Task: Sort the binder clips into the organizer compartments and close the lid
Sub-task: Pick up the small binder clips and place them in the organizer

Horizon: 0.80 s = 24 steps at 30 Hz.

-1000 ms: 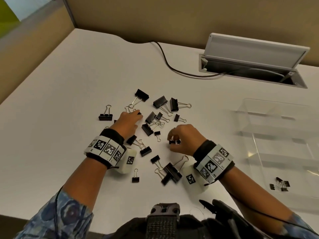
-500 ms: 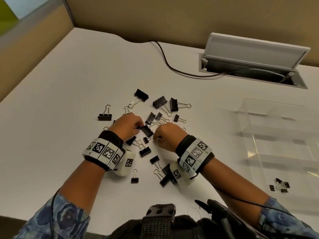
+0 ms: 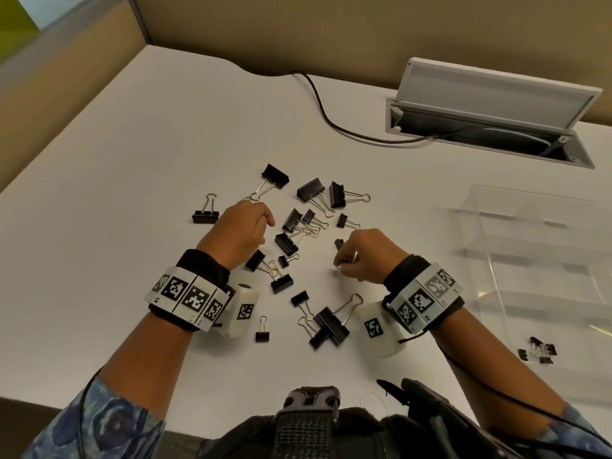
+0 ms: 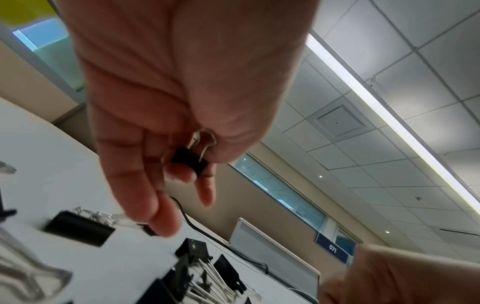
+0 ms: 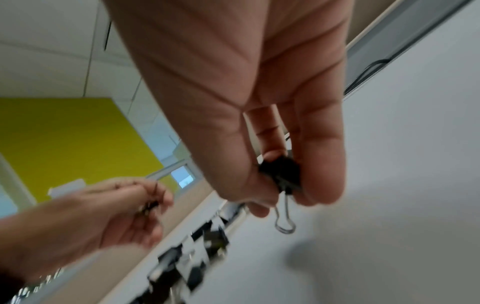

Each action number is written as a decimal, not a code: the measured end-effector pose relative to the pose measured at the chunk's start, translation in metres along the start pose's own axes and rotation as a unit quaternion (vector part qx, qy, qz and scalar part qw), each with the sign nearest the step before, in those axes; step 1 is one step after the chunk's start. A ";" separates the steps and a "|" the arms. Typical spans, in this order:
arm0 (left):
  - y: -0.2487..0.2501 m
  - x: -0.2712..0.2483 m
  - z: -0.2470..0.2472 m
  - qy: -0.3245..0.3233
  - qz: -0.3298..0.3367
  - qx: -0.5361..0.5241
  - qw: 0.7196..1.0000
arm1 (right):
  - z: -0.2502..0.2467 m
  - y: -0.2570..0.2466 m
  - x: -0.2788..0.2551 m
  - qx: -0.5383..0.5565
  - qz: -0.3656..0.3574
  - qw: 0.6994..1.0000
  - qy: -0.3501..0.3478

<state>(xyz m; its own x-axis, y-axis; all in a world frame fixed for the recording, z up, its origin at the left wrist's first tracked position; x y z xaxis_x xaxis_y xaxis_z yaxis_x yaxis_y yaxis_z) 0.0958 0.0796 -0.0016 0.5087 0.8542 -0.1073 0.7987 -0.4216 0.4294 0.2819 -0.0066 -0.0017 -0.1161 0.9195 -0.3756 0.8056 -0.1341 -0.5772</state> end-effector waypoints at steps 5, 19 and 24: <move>0.010 -0.004 0.015 -0.079 0.001 0.046 0.996 | -0.024 0.013 -0.013 0.079 0.025 0.992 0.097; 0.019 -0.008 0.036 -0.103 -0.027 0.192 0.975 | -0.010 0.061 -0.074 0.205 0.067 0.964 0.155; 0.022 -0.007 0.034 -0.097 -0.047 0.217 0.970 | -0.001 0.065 -0.080 0.234 0.067 0.959 0.146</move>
<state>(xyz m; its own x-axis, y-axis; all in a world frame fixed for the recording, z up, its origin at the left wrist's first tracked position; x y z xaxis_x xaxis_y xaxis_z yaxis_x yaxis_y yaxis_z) 0.1205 0.0543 -0.0219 0.4438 0.8401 -0.3119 0.8837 -0.4680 -0.0033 0.3439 -0.0884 -0.0080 0.1937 0.9375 -0.2890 0.4456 -0.3466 -0.8254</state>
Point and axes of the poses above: each hand's wrist, its own x-axis towards the middle knuckle, its own z-axis out of the palm, y = z × x, the point moved 4 cm from there along x, towards the middle knuckle, and after that the axes turned 12 degrees about x, right-handed, at the moved point
